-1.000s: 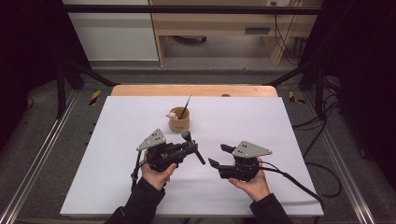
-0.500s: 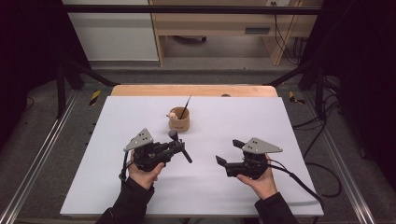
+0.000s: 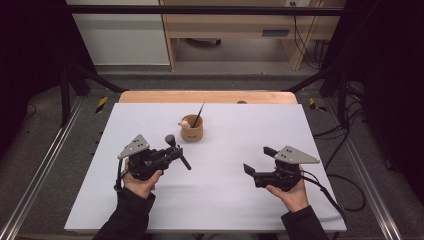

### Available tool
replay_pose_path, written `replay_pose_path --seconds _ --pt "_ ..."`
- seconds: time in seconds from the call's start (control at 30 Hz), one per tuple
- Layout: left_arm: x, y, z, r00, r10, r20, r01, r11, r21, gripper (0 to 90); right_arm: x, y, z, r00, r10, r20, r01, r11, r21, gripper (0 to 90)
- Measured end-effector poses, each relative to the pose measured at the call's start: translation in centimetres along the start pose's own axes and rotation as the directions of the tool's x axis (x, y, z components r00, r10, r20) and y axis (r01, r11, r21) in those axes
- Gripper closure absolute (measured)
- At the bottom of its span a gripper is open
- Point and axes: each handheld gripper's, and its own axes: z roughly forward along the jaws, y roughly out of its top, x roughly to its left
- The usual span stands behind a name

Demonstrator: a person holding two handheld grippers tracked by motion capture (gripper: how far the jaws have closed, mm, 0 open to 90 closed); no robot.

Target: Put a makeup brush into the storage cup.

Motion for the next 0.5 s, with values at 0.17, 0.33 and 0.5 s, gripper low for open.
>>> replay_pose_path --seconds 0.17,0.33,0.5 --pt "0.7 0.2 -0.4 0.9994 -0.006 -0.035 0.006 0.9999 0.009 77.0 -0.7 -0.2 -0.5 0.9998 0.017 0.009 -0.017 1.000 -0.002 9.8" --pt "1.2 0.5 -0.9 0.9977 -0.002 -0.067 0.002 0.9999 0.011 77.0 -1.4 -0.4 -0.9 0.9994 0.007 0.034 -0.008 1.000 0.010 9.0" --pt "1.4 0.7 -1.2 0.9961 0.002 -0.088 -0.001 1.0000 0.009 77.0 -1.8 -0.6 -1.3 0.9988 0.032 0.038 -0.032 0.999 -0.002 9.0"
